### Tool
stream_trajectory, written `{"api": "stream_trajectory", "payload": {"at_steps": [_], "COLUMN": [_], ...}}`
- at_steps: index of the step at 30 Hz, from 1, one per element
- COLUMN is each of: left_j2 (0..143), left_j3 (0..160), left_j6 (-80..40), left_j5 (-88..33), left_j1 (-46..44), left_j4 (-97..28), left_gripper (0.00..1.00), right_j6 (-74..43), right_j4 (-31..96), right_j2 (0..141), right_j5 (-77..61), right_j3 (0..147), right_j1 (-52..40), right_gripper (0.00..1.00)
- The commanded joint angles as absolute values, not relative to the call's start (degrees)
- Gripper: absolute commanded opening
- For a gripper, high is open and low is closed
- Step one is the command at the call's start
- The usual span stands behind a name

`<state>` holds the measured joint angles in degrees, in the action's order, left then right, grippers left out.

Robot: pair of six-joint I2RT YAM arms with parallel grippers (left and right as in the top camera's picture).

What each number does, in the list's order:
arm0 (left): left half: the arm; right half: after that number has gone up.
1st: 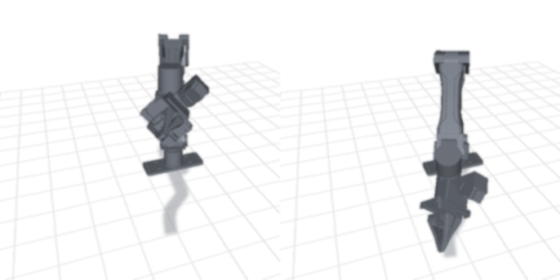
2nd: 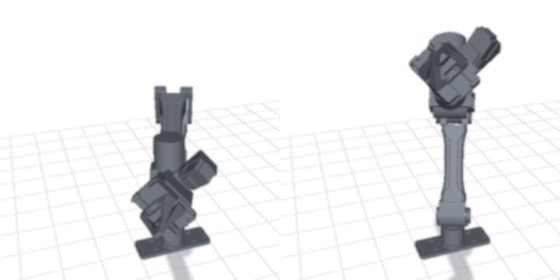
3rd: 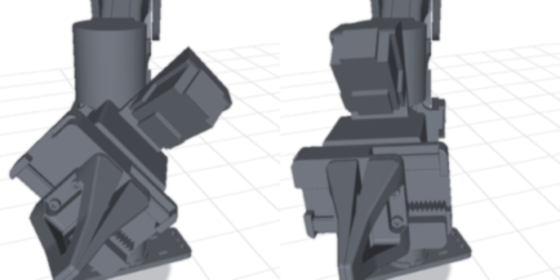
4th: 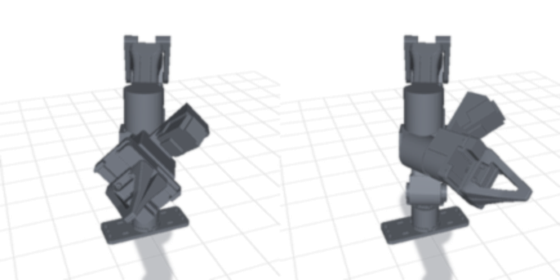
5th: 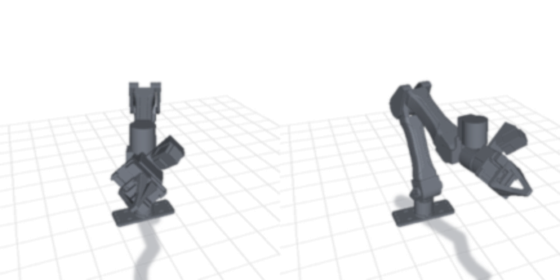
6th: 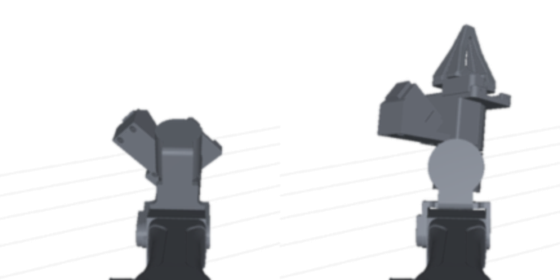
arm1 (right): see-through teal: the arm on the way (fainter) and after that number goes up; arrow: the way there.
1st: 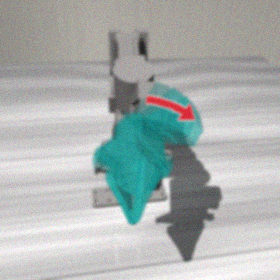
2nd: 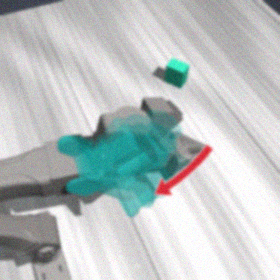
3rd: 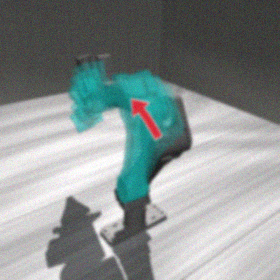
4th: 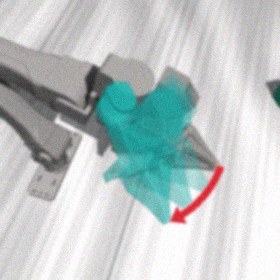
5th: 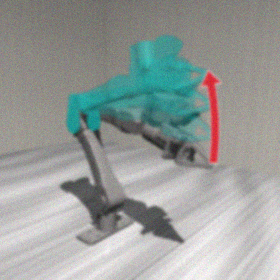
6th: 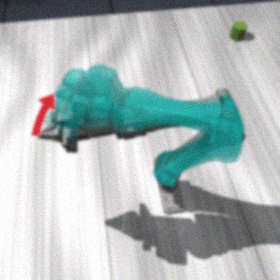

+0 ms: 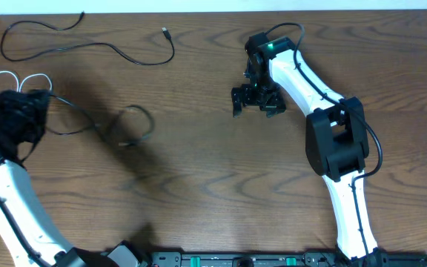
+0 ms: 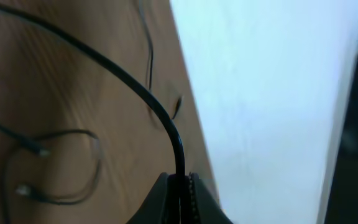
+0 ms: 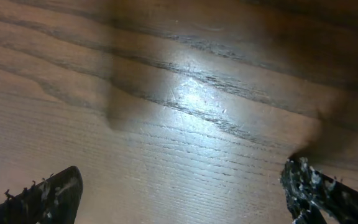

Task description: Untangle cables

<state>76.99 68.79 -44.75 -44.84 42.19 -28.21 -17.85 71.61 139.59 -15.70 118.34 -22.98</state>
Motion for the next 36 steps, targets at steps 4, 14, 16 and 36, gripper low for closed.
{"api": "stream_trajectory", "payload": {"at_steps": [4, 14, 16, 36], "left_j2": [74.15, 73.95, 74.67, 87.22], "left_j3": [71.44, 71.44, 71.42, 71.40], "left_j6": [-47.64, -45.95, -45.95, -41.85], "left_j5": [-32.84, -4.91, -3.40, -7.92], "left_j1": [46.57, 46.54, 46.54, 38.94], "left_j4": [-27.35, -39.81, -40.18, -41.12], "left_gripper": [0.07, 0.07, 0.07, 0.07], "right_j6": [-18.20, -18.20, -18.20, -18.20], "right_j4": [71.33, 71.33, 71.33, 71.31], "right_j2": [140.03, 140.03, 140.05, 140.03], "right_j5": [-15.97, -15.97, -15.97, -15.97], "right_j3": [118.08, 118.08, 118.08, 118.08], "right_j1": [-23.68, -23.68, -23.73, -23.73], "right_gripper": [0.99, 0.99, 0.99, 0.99]}}
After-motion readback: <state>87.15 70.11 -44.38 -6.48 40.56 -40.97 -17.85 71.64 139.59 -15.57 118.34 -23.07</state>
